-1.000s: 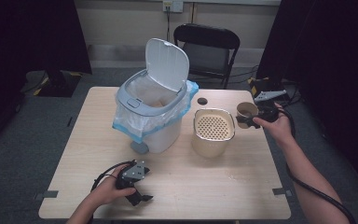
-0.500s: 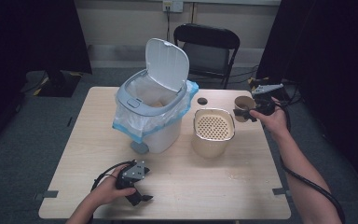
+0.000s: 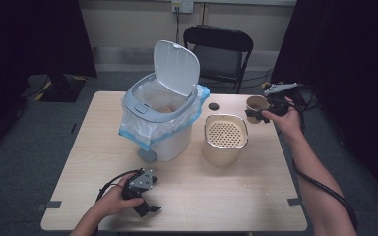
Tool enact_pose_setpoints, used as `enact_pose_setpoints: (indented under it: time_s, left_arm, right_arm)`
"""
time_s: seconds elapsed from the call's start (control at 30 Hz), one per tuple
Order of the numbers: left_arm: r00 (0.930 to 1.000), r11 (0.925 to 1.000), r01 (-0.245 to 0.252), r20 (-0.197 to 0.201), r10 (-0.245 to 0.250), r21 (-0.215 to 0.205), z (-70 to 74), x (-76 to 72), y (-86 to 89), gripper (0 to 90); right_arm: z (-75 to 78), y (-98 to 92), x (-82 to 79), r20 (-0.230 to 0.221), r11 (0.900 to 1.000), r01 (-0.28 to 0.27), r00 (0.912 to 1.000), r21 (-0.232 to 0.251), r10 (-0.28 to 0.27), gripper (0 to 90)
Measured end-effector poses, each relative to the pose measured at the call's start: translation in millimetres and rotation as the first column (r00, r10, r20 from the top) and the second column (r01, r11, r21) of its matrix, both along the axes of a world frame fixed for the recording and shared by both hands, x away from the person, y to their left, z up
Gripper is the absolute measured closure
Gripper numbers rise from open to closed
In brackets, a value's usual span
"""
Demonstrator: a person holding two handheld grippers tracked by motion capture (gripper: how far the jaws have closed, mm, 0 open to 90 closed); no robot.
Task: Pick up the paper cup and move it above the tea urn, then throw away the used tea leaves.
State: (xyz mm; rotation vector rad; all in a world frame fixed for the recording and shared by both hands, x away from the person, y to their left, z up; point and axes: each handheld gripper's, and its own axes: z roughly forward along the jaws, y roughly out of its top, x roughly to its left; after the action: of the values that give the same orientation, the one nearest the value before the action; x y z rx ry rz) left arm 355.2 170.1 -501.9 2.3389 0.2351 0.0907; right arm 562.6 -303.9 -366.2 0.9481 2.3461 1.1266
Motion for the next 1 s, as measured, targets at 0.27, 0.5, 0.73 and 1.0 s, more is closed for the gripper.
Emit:
enact_pose_setpoints:
  time_s: [0.27, 0.5, 0.73, 1.0]
  left_arm:
    - [1.0000, 1.0000, 0.000, 0.000, 0.000, 0.000, 0.0, 0.0, 0.0, 0.0]
    - [1.0000, 1.0000, 0.002, -0.001, -0.002, 0.000, 0.0, 0.1, -0.1, 0.0]
    - [1.0000, 1.0000, 0.002, -0.002, -0.002, 0.001, 0.1, 0.1, -0.1, 0.0]
    - [1.0000, 1.0000, 0.002, -0.002, -0.002, -0.001, -0.1, 0.1, -0.1, 0.0]
  right_arm:
    - [6.3, 8.3, 5.2, 0.008, 1.000, -0.009, 0.9999, 0.001, 0.009, 26.7]
    - [7.2, 12.9, 10.5, 0.010, 1.000, -0.021, 0.9997, -0.014, 0.021, 26.7]
    - [10.6, 17.7, 14.2, 0.035, 0.998, -0.044, 0.9983, -0.033, 0.045, 26.8]
    - [13.9, 21.3, 10.7, 0.117, 0.996, -0.060, 0.9908, -0.068, 0.067, 26.8]
